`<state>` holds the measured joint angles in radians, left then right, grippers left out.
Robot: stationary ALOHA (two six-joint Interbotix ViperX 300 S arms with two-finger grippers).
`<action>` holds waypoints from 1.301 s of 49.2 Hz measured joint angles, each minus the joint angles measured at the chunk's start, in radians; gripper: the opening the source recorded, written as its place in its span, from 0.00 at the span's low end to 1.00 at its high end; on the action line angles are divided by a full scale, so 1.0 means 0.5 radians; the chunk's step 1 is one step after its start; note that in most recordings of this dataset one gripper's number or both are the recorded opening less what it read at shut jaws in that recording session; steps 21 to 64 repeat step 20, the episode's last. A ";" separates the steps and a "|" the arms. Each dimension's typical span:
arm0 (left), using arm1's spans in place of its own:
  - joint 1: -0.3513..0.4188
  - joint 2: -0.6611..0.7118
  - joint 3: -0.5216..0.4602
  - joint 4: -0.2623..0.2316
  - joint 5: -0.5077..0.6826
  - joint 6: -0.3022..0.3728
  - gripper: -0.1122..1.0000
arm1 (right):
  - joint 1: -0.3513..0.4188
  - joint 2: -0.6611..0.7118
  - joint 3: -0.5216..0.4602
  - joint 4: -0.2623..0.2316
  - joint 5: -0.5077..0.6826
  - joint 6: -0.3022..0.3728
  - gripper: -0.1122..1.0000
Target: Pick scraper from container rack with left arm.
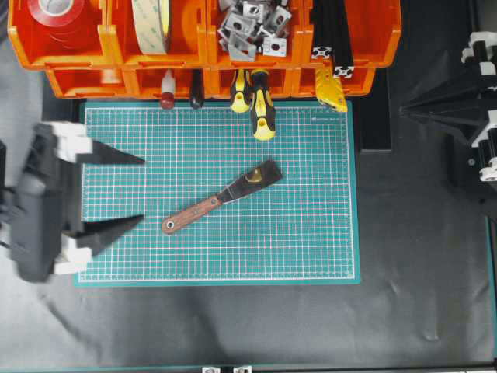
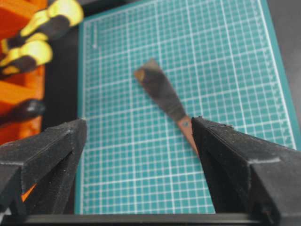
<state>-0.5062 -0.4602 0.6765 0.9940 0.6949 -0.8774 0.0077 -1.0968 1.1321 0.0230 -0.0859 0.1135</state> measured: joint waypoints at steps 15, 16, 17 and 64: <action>0.025 -0.577 0.160 0.000 -0.147 -0.003 0.84 | 0.000 -0.006 0.000 0.000 0.000 0.000 0.11; 0.025 -0.617 0.163 0.000 -0.175 -0.003 0.83 | 0.000 -0.006 0.000 0.000 0.000 0.000 0.11; 0.025 -0.657 0.166 0.000 -0.199 -0.003 0.83 | 0.000 -0.006 0.000 0.000 0.000 0.000 0.11; 0.028 -0.761 0.178 0.000 -0.267 0.009 0.82 | 0.003 -0.006 0.000 -0.003 0.000 0.000 0.11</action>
